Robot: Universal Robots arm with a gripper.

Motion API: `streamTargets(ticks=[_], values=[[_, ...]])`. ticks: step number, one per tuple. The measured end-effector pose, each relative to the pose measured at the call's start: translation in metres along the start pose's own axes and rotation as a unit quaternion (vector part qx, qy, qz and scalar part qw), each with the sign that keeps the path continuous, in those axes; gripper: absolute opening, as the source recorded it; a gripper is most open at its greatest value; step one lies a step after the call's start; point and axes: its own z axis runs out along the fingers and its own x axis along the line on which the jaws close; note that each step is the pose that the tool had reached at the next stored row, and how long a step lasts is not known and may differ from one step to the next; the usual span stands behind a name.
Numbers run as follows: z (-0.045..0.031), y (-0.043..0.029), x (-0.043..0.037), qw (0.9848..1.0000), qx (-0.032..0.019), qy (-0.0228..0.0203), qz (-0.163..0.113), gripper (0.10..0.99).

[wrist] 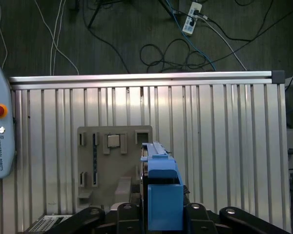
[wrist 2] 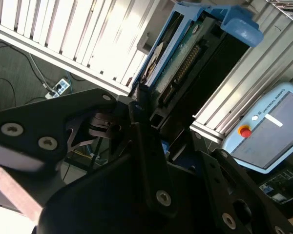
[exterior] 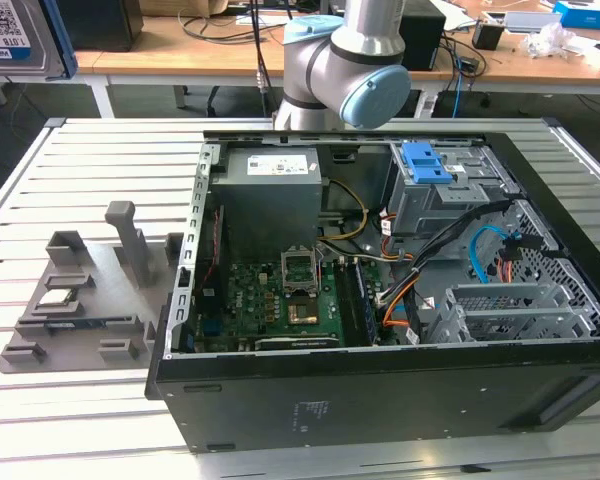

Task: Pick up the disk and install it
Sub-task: 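Pick up the disk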

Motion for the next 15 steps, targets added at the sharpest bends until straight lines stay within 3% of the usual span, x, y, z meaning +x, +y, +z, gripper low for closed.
streamTargets(ticks=[3,7,12,15], values=[[-0.0001,-0.001,0.0,1.0,0.0,0.0,0.0,0.365],[-0.0005,-0.0106,-0.0003,1.0,0.0,0.0001,0.0,0.365],[-0.0014,-0.0323,-0.0009,1.0,0.0,0.0001,0.0,0.365],[-0.0021,-0.0489,-0.0014,1.0,-0.0001,0.0001,0.0,0.365]])
